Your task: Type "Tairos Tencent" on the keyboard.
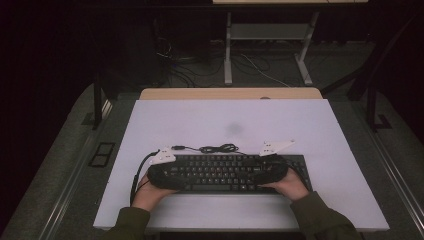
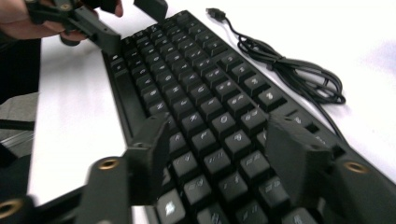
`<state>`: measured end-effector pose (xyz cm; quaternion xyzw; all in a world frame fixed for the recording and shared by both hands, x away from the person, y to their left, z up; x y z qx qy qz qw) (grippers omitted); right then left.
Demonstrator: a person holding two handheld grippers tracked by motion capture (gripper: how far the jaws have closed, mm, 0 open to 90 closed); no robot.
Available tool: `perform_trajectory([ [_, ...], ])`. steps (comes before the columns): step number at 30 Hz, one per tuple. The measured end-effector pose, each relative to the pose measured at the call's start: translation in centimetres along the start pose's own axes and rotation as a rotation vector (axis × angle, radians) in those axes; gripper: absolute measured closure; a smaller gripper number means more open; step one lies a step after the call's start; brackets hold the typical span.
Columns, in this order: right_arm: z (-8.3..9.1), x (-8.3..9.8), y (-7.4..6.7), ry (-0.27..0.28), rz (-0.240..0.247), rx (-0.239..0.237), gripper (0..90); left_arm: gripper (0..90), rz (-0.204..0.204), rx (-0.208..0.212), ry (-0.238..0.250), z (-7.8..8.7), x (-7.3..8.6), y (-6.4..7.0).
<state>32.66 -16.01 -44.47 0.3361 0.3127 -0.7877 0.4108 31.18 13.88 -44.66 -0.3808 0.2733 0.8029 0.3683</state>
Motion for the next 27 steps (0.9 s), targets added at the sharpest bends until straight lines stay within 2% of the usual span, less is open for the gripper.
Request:
perform_trajectory([
  [6, -0.9, -0.7, 0.0, 0.028, -0.011, 0.012, 29.2, 22.8, -0.003, 0.004, 0.003, 0.0, 0.0, 0.1],
  [20, -2.4, -2.6, 0.7, 0.104, -0.026, 0.017, 24.3, 24.0, -0.002, -0.005, 0.026, 0.4, -0.3, 0.0],
  [27, -2.8, -2.5, 0.5, 0.097, -0.014, 0.02, 23.3, 34.0, -0.01, -0.023, 0.039, 1.1, -0.4, -0.4],
])
Point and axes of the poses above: each handheld gripper's, and its own axes: z roughly backward along the jaws, x roughly out of its underside, y roughly to its right, the point moved 3 cm from there along -z, roughly forward along the jaws, and after that the axes turned 2 degrees about -y, right-handed, at the moved point
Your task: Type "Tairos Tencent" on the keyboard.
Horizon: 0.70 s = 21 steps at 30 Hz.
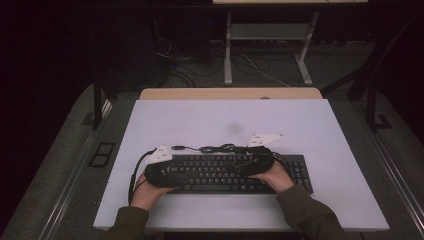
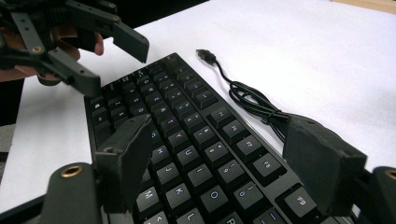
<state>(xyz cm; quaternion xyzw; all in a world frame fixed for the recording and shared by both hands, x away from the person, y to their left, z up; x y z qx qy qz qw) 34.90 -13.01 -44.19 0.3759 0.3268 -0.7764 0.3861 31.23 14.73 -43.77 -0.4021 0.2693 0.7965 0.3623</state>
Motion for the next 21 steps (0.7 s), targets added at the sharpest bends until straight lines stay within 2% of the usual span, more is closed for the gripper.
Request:
perform_trajectory([
  [6, 0.0, 0.0, 0.0, -0.003, 0.01, 0.002, 22.6, 50.2, -0.007, 0.0, -0.005, 0.5, 0.2, -0.4],
  [9, 0.0, 0.0, 0.1, -0.003, 0.006, 0.003, 22.6, 62.1, -0.002, 0.013, -0.011, 0.7, 0.3, -0.7],
  [14, -0.1, 0.1, 0.1, -0.004, 0.002, 0.004, 22.6, 79.7, 0.002, 0.029, -0.048, 0.7, 0.7, -0.9],
  [16, -0.1, 0.2, 0.1, -0.003, 0.0, 0.003, 22.6, 82.5, 0.0, 0.017, -0.079, 0.6, 0.9, -1.2],
  [19, 0.0, 0.4, -0.1, -0.006, 0.0, 0.006, 22.5, 89.0, 0.014, 0.027, -0.077, 0.5, 0.8, -1.4],
  [21, 0.1, 0.4, -0.3, -0.01, 0.004, 0.008, 22.5, 89.3, 0.013, 0.032, -0.084, 0.4, 0.8, -1.4],
])
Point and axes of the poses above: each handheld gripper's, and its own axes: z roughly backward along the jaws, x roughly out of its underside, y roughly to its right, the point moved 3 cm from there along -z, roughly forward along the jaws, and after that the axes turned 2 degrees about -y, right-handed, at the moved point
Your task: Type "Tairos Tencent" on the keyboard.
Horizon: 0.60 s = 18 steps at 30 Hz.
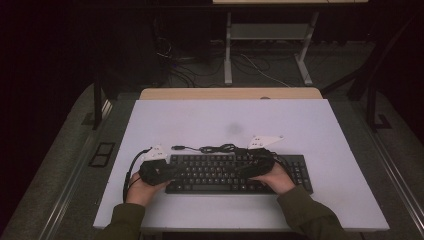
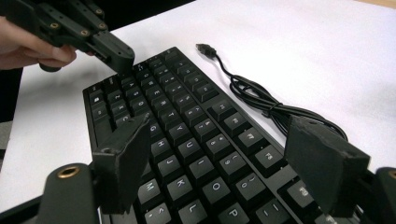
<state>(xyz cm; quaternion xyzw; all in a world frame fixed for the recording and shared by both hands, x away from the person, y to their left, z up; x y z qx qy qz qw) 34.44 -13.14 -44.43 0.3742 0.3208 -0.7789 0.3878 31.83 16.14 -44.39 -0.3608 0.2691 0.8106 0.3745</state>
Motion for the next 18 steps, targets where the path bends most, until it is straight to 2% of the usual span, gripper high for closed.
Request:
perform_trajectory([
  [6, 0.06, -0.04, -0.09, 0.002, 0.01, -0.001, 22.4, 89.3, -0.011, -0.003, -0.032, -0.04, 0.15, -0.21],
  [10, 0.08, -0.07, 0.02, -0.001, 0.006, 0.003, 22.4, 89.3, -0.004, 0.002, -0.056, -0.14, 0.64, -0.35],
  [18, 0.07, -0.13, 0.01, 0.002, 0.012, 0.0, 22.4, 89.3, -0.006, 0.002, -0.068, -0.47, 0.78, -0.34],
])
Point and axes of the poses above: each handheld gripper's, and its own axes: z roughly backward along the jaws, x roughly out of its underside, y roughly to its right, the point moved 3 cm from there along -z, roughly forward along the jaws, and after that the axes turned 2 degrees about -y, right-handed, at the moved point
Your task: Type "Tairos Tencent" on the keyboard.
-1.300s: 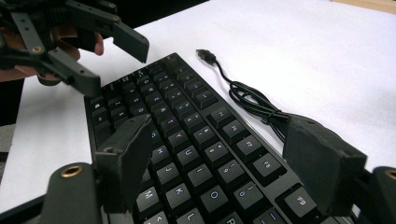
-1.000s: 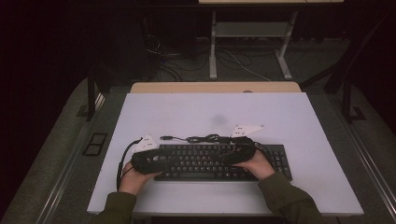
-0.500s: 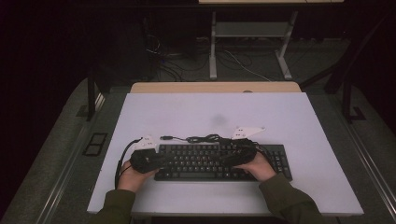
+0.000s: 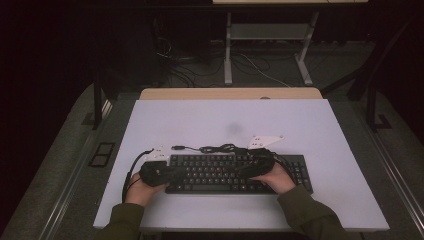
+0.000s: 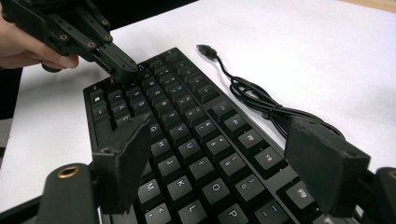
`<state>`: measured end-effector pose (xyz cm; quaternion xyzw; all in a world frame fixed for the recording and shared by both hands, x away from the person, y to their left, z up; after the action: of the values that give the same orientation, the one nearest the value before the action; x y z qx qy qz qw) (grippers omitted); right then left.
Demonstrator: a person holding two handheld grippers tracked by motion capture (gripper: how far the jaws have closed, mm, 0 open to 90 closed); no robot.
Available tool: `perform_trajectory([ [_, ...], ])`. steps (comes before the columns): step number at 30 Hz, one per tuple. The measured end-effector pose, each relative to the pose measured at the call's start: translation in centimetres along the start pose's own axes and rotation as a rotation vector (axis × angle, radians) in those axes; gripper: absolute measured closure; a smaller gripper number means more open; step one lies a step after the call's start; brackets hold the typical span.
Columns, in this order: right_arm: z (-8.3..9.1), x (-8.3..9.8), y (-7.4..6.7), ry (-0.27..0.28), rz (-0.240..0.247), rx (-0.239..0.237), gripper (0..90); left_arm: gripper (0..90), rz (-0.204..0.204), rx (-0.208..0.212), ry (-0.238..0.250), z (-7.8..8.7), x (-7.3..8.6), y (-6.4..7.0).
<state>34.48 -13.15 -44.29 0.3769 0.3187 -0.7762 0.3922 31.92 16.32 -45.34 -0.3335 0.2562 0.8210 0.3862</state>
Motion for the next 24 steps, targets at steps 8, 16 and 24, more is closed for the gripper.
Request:
perform_trajectory([
  [8, -0.08, 0.2, -0.14, -0.007, -0.002, -0.002, 22.5, 89.4, -0.001, 0.006, -0.019, -0.5, 0.21, 0.11],
  [16, -0.22, 0.14, -0.39, -0.007, -0.002, -0.009, 22.4, 89.4, 0.001, 0.005, -0.008, -0.26, 0.05, 0.21],
  [24, -0.11, -0.02, -0.3, 0.003, 0.003, -0.01, 22.5, 89.3, -0.011, 0.021, 0.031, 0.01, -0.6, 0.72],
])
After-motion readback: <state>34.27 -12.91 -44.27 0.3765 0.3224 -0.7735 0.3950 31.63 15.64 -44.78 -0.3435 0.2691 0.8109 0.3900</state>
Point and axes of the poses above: each handheld gripper's, and its own axes: z roughly backward along the jaws, x roughly out of its underside, y roughly to its right, the point moved 3 cm from there along -z, roughly forward along the jaws, and after that the axes turned 2 degrees about -y, right-handed, at the moved point
